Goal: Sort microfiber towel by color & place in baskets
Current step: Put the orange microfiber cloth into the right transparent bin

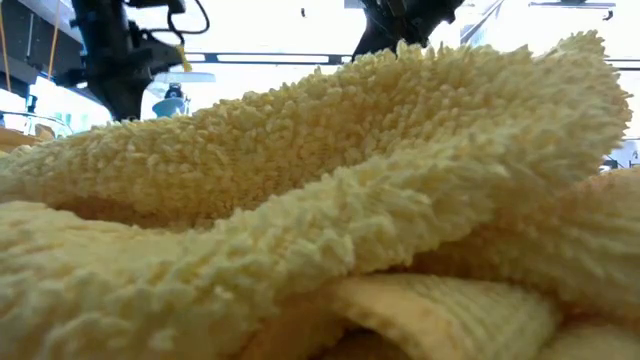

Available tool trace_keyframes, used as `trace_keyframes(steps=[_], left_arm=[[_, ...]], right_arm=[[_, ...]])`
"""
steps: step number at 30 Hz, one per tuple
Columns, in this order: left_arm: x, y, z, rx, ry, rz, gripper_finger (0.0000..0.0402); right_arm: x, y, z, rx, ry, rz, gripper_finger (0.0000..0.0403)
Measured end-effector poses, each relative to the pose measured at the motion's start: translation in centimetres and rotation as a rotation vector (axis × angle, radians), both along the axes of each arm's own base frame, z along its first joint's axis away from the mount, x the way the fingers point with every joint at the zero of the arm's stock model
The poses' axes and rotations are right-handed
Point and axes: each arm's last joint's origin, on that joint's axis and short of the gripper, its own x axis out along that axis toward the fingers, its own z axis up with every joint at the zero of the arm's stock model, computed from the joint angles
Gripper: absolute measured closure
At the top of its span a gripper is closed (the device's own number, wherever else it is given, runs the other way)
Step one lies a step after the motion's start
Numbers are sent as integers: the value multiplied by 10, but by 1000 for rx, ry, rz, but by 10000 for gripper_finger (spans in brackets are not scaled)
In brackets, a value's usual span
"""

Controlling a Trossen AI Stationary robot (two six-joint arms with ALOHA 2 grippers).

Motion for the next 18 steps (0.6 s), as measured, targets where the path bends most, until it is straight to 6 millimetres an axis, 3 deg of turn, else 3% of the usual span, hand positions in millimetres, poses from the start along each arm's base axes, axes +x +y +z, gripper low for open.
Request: trace_keyframes(steps=[8, 12, 18], left_arm=[[-4, -9, 35, 86, -36, -252, 401], [-7, -18, 40, 148, -43, -431, 401], [-10, -24, 46, 204, -85, -539, 401]], right_arm=[[-24, 27, -19, 205, 231, -158, 245], [-45, 55, -28, 299, 377, -278, 245], [-83, 104, -30, 524, 577, -543, 245]])
